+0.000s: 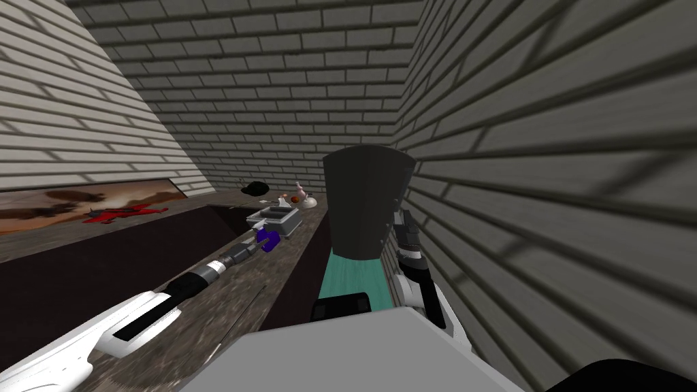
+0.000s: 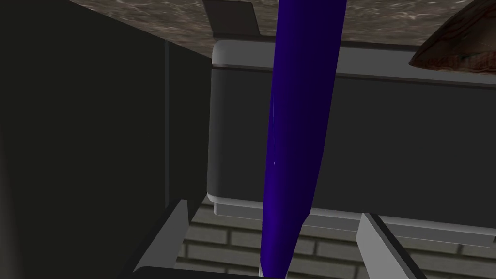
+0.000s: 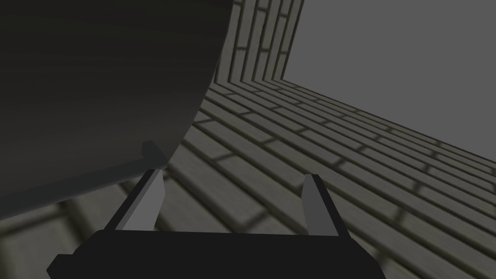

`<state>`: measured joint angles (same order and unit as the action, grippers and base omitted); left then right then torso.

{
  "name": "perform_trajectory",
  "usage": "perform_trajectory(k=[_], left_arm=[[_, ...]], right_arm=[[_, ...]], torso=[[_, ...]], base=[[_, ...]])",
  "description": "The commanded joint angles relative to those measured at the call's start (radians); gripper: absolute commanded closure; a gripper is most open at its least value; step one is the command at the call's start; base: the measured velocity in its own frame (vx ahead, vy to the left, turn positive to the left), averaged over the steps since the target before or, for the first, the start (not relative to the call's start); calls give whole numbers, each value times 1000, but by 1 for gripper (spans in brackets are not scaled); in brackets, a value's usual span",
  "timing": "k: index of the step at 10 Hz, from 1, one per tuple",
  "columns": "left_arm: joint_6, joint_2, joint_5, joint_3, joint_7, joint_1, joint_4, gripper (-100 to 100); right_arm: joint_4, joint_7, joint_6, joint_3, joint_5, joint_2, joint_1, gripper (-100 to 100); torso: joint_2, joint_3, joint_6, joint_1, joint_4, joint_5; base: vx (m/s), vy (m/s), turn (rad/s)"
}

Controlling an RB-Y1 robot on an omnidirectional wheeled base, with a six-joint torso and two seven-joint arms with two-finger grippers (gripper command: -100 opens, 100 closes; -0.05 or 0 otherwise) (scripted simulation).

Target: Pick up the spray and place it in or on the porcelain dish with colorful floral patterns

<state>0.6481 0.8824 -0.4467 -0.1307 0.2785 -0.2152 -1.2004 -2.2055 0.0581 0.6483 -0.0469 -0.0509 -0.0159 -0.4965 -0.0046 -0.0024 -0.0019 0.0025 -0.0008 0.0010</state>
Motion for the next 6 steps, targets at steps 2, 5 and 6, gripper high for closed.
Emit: perform_trajectory(k=[2,5,6], left_arm=[[0,0,0,0,0,0,0,100],[0,0,0,0,0,0,0,100],[0,0,0,0,0,0,0,0]], right_arm=[[0,0,0,0,0,0,0,0],[0,0,0,0,0,0,0,0],[0,0,0,0,0,0,0,0]], torso=[[0,0,0,0,0,0],[0,0,0,0,0,0],[0,0,0,-1,0,0]], base=[[0,0,0],[0,0,0],[0,0,0]])
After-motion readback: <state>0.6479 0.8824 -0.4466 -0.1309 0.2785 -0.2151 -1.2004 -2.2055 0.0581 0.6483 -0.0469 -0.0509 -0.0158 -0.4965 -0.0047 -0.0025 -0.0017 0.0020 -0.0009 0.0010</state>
